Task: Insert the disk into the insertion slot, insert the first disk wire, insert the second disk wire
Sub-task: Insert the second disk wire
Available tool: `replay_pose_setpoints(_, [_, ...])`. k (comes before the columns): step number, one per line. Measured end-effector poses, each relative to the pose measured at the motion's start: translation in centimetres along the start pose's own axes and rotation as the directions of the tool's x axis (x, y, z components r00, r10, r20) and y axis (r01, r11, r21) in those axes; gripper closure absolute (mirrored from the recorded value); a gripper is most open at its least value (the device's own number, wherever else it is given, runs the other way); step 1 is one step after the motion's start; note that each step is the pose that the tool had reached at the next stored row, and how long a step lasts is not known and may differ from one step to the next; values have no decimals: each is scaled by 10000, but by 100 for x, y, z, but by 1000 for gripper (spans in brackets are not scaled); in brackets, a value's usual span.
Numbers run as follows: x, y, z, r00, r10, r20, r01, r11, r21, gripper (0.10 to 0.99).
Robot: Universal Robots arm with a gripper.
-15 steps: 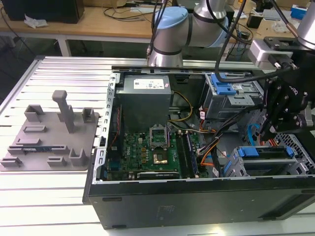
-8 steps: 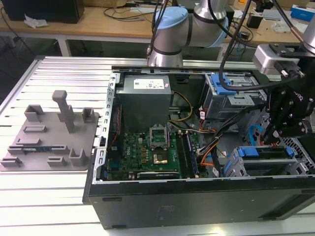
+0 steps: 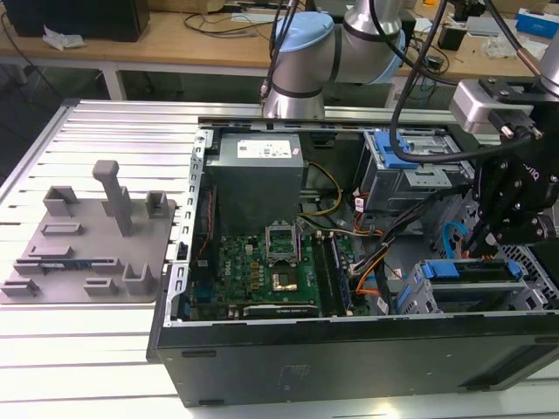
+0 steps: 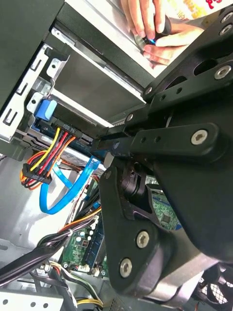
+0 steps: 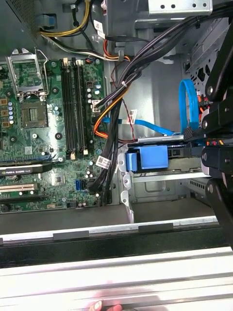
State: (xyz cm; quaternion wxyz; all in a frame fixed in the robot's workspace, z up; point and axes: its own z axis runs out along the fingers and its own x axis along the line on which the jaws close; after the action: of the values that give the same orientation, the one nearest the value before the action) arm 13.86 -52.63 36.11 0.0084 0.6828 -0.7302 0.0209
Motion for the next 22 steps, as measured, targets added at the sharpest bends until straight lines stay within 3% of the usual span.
replay_pose_setpoints(5, [1,0,24,10000,1,20,-1,10000,-1,925])
replay_pose_setpoints(7, [7,0,37,9999,-2,102,2,10000,-7,925])
replay_pose_setpoints(12, [28,-2,55,9988,-100,471,101,9999,-26,925])
replay_pose_setpoints(22, [38,-11,58,9983,-310,493,311,9995,-23,925])
